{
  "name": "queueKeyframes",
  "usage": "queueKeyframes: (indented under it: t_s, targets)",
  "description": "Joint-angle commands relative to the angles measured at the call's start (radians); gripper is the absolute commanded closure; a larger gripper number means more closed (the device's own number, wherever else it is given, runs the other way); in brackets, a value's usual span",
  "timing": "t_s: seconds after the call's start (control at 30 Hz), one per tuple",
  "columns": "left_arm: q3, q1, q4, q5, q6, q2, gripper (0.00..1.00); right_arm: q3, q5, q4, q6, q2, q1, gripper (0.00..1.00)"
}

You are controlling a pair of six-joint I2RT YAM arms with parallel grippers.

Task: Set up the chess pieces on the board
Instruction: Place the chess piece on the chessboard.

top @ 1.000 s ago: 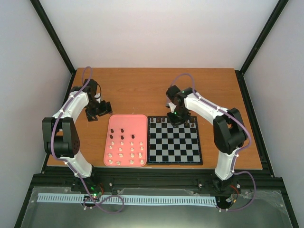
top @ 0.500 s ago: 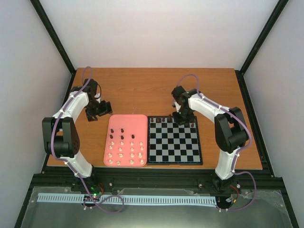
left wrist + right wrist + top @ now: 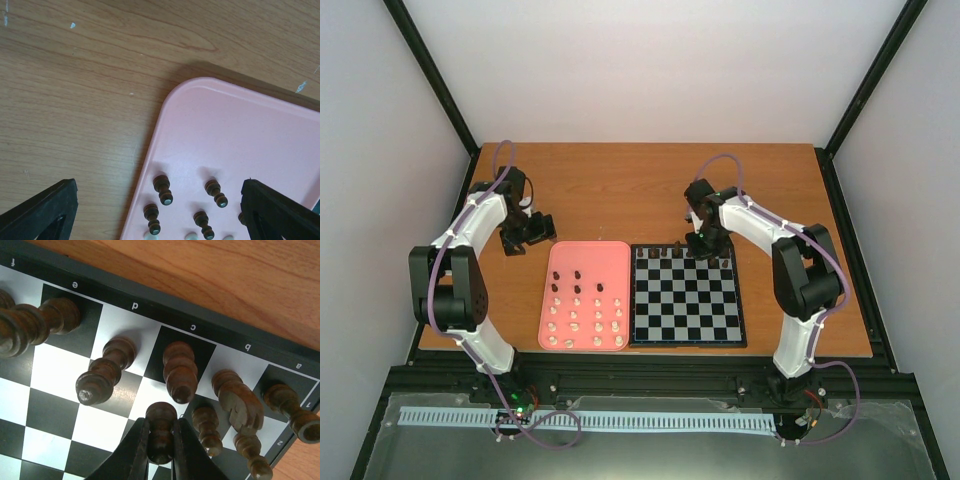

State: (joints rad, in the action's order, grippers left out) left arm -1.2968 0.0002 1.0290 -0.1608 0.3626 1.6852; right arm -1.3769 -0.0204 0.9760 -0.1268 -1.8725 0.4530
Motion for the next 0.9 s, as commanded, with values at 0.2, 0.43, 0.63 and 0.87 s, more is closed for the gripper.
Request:
queueKeyframes:
  t_s: [0.2,0.43,0.63,0.87]
  targets:
    - [-0.027,0.000,0.009,0.009,-0.014,0.010,0.00,0.027,-0.007,-0.041,0.005,-0.036,-0.008,0.97]
    - [-0.025,0.000,0.007,0.007,-0.012,0.012,0.00,0.044,-0.004,-0.052,0.000,-0.045,-0.008,0.97]
    - [-0.027,0.000,0.009,0.007,-0.013,0.010,0.00,0.044,-0.013,-0.056,0.003,-0.051,-0.007,0.96]
    - [-0.027,0.000,0.009,0.008,-0.014,0.009,0.00,0.053,-0.028,-0.054,0.014,-0.036,-0.007,0.89]
